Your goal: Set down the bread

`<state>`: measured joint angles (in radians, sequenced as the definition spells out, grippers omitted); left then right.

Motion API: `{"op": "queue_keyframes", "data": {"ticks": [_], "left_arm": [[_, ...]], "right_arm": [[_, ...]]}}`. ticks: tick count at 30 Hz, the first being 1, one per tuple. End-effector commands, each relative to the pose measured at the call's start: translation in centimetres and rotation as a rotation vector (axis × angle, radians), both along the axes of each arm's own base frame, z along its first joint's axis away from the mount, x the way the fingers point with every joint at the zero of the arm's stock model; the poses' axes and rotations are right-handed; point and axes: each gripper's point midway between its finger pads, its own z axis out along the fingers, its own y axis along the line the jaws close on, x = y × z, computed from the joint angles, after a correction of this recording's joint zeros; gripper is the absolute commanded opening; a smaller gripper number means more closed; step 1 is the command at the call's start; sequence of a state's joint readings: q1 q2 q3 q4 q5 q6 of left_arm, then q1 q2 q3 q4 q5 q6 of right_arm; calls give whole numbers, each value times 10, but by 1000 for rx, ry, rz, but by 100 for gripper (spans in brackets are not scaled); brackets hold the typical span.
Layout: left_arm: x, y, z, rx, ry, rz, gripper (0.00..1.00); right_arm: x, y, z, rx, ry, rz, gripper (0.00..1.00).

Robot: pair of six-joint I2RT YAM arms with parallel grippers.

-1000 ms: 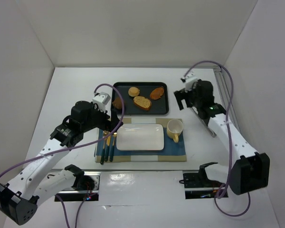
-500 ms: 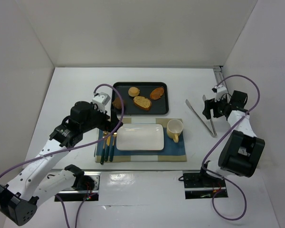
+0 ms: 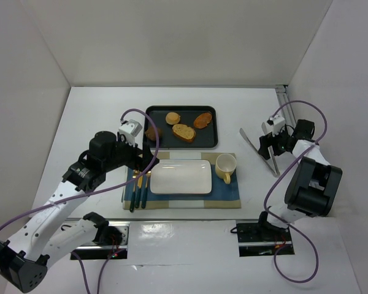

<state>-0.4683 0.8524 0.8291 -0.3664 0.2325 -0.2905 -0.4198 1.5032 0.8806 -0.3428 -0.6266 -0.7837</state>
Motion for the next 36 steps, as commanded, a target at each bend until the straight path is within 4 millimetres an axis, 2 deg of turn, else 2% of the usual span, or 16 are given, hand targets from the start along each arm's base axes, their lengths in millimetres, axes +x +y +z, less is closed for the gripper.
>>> {"op": "queue_keyframes", "data": {"ticks": [1,17,21,23,26,27,30,31,34,36], "left_arm": [[-3,-5,20,-37,-61,-33,98],[-5,-6,23,-45,-67,-42,98],[-5,-6,23,-45,-67,-42,98],[-5,-6,23,-45,-67,-42,98],[-5,-6,23,-45,-67,-42,98],[-5,-6,23,-45,-67,-42,98],[-5,-6,23,-45,-67,-42,98],[-5,-6,23,-45,-67,-42,98],[-5,-6,23,-45,-67,-42,98],[-4,-5,23,-42,-69,-34,98]], "right_arm": [[4,-11,-9,-64,-25,7,95],[-3,-16,-61,-49,102,-14,95],[0,-16,-67,-59,104,-10,95],[1,-18,-66,-70,98,-15,92],[-1,-18,-73,-87,113,-17,76],[-2,-19,-76,-91,125,-22,58],[0,-20,-77,-97,123,-15,35],[-4,-17,-78,-82,139,-9,25],[-2,-15,-69,-53,128,-2,17],[5,-18,-53,-44,92,-1,12]]}}
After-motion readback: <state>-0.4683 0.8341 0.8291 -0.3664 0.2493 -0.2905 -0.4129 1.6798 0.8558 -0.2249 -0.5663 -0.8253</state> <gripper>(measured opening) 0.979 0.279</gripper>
